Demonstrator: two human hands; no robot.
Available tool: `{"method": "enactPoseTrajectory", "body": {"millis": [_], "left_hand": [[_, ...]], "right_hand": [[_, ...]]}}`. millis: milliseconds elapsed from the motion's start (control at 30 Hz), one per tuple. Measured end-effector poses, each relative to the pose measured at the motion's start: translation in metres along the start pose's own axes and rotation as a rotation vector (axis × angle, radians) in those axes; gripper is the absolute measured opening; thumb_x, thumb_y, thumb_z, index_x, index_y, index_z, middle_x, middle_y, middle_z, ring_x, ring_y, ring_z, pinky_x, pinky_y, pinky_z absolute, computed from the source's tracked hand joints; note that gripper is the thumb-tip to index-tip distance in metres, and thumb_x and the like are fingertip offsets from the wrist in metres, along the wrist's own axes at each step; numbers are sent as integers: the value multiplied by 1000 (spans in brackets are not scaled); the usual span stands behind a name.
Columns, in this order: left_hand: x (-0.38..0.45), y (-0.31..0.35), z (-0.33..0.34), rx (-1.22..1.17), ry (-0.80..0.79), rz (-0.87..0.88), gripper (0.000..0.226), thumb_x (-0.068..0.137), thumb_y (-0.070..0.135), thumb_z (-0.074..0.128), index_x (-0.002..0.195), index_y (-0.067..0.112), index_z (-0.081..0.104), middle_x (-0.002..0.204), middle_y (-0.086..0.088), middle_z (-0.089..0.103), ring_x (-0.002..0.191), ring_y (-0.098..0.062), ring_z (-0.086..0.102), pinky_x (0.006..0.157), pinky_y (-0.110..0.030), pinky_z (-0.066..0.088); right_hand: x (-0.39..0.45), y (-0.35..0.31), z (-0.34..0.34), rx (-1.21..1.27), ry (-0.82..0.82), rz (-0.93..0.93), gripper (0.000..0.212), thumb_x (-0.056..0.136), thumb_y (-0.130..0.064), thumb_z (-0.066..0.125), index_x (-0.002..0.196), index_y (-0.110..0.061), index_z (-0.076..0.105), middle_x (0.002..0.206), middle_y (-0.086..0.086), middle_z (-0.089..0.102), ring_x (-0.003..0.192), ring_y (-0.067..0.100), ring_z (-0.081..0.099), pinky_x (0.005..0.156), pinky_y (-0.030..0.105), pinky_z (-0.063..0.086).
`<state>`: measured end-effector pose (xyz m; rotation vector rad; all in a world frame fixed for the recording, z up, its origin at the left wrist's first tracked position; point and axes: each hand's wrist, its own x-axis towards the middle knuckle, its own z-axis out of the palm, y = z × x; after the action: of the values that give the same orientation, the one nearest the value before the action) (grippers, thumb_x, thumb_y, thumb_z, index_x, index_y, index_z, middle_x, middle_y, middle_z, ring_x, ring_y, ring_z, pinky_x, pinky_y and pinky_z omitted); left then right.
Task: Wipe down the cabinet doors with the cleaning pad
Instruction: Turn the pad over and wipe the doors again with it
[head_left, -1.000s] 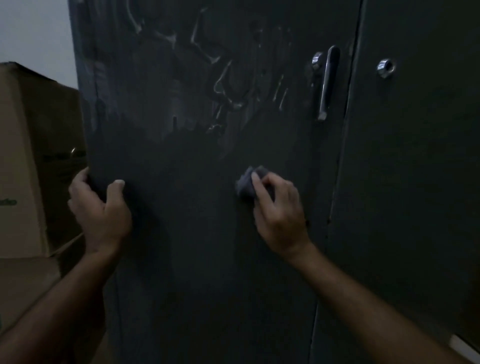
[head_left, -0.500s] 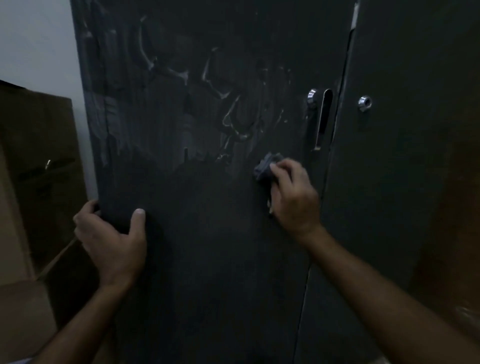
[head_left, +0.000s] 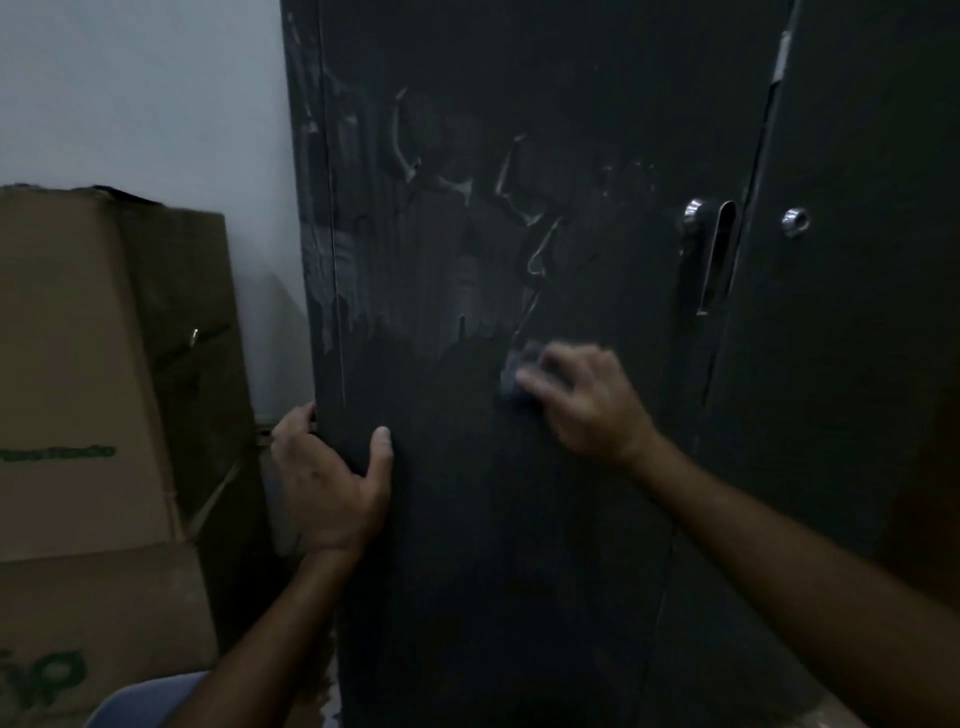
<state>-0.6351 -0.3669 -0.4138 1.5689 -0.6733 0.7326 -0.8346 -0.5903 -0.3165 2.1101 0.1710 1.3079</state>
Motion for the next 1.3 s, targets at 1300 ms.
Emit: {"method": "enactPoseTrajectory", "body": {"millis": [1300], "left_hand": [[38,33,-72,-456,-331,-410,39,110,27,29,115,22,67,113,0,72,105,-16,69,78,-29,56]], "right_hand": [[274,-11,-25,90,265,311,42,95,-20,49,134,-19,63,135,19,56,117,33,54,95,45,47]]}}
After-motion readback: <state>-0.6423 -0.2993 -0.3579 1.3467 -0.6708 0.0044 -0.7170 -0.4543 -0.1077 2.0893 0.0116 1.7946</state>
